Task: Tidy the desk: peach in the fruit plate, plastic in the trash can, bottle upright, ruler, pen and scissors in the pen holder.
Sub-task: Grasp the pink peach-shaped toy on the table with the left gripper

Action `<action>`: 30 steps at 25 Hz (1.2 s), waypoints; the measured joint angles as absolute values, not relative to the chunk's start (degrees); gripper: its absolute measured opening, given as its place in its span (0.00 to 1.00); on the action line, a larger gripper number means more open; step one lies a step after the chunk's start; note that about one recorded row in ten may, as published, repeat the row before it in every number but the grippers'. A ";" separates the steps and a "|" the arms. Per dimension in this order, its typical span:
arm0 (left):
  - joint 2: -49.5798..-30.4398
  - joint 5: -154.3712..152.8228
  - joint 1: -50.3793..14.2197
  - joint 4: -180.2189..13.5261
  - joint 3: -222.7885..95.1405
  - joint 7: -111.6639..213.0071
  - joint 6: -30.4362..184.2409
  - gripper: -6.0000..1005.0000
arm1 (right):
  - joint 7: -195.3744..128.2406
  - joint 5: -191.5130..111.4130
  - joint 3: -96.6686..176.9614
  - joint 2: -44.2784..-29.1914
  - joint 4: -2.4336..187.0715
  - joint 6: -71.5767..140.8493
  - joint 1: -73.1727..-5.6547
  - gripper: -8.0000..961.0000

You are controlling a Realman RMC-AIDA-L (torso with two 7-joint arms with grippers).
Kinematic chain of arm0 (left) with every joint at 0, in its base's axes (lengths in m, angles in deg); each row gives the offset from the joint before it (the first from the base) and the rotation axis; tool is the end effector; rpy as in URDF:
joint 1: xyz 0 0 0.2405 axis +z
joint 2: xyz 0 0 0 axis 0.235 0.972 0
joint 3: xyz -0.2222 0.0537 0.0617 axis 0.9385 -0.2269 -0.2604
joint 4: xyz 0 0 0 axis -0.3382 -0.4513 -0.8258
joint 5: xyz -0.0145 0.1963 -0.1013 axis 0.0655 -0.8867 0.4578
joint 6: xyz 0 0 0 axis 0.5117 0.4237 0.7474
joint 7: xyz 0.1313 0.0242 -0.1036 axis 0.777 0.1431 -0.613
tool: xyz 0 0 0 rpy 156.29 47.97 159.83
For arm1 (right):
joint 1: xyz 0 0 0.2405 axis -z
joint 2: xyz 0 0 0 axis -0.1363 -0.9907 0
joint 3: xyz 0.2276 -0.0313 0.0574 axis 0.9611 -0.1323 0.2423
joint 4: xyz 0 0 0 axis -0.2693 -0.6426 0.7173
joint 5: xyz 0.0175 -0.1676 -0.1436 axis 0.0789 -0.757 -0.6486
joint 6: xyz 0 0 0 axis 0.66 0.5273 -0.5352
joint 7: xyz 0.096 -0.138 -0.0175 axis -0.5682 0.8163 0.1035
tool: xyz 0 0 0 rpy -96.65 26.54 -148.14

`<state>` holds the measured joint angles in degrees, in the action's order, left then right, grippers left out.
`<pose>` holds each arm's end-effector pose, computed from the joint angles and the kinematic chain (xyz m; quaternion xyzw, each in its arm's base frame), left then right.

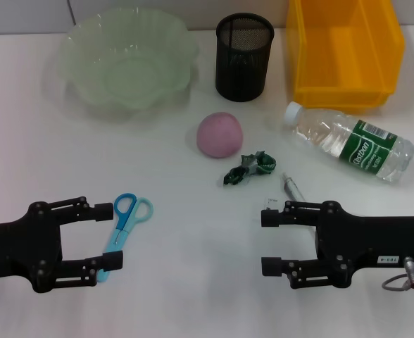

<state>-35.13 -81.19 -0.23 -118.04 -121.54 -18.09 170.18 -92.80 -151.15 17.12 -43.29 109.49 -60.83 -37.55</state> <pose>-0.2849 0.2458 0.0134 -0.9422 -0.1740 -0.2807 0.0570 0.2440 0.2571 -0.0526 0.9315 -0.1738 -0.3192 0.0139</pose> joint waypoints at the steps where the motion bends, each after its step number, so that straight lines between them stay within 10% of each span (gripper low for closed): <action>1: -35.13 -81.20 -0.24 -118.09 -121.54 -18.09 170.18 0.78 | -92.80 -151.13 17.17 -43.29 109.49 -60.76 -37.55 0.81; 14: -35.69 -81.26 -0.67 -118.14 -121.19 -17.89 169.73 0.77 | -92.54 -150.96 17.67 -43.29 109.49 -60.20 -37.54 0.81; 30: -40.99 -81.25 -7.58 -120.17 -113.97 -18.03 166.51 0.77 | -89.49 -147.91 17.72 -43.44 108.85 -60.33 -35.37 0.81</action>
<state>-40.99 -81.25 -7.58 -120.17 -113.97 -18.03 166.51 -89.49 -147.91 17.72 -43.44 108.85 -60.33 -35.37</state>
